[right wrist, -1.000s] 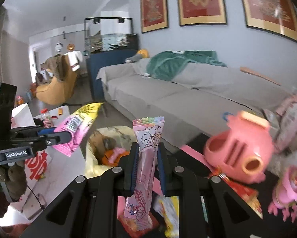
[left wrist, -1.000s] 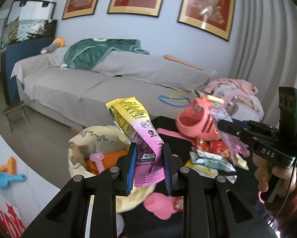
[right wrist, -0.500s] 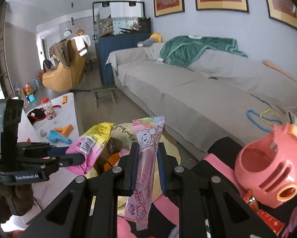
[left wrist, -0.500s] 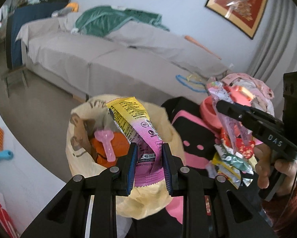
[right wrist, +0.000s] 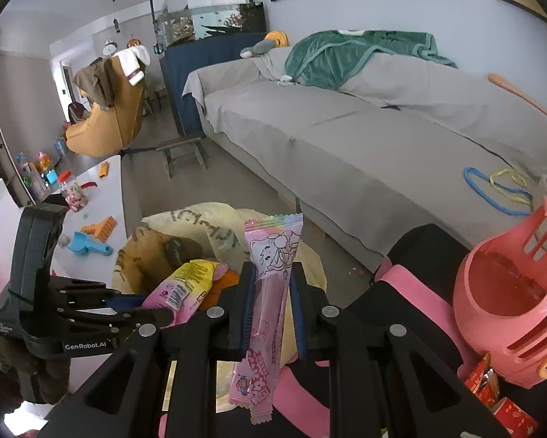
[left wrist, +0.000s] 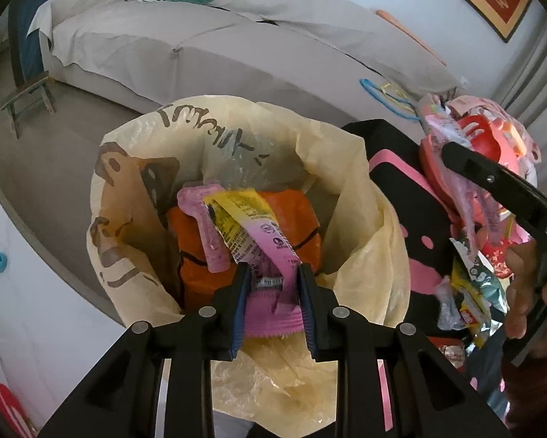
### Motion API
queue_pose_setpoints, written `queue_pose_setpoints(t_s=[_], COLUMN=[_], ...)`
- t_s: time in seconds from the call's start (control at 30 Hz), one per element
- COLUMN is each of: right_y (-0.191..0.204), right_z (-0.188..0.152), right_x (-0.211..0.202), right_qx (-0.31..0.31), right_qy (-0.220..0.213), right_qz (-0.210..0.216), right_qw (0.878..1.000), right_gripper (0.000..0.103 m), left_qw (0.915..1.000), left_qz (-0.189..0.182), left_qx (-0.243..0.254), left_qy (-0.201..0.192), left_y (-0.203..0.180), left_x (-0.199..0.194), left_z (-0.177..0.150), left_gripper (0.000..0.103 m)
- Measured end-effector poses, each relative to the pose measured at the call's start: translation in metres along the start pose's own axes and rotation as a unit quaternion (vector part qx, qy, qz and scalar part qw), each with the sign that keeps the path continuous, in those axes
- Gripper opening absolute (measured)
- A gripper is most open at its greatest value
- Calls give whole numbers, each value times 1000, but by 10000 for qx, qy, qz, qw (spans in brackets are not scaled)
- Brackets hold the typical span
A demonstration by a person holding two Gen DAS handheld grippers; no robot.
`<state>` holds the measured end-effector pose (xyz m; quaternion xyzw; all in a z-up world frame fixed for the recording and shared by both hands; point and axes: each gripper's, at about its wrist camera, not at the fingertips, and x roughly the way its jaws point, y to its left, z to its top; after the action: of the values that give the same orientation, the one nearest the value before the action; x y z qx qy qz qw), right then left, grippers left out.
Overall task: Collect trash
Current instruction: 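Carry both wrappers over the yellow trash bag with both grippers, then open both grippers to drop the wrappers into the yellow trash bag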
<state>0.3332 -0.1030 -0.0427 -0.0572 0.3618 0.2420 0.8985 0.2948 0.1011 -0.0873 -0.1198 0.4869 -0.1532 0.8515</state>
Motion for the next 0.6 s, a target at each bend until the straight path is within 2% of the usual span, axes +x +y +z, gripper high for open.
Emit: queue_pose_setpoints(t_s=[0.1,0.3,0.47,0.6], right_y=[1,17,44,73], right_z=[0,5,10,16], right_x=[4,20,41,66], right_qx=[55,-90,-251,-505], right_qy=[40,160,324,478], right_qz=[44,175,407,503], right_qw=[10000,9997,9983,9963], right_gripper=[17,17,17,17], left_qw=[9995,9968,9876,9827], left_qz=[-254,-292,212,341], left_qx=[-114,-239,-553,-896], left_qy=[-112,-709,-1456,-1586], left_y=[9,27,56,80], left_x=[-7,-43,-73,-78], left_z=[0,1,0,-5], left_gripper=[42,51,53,53])
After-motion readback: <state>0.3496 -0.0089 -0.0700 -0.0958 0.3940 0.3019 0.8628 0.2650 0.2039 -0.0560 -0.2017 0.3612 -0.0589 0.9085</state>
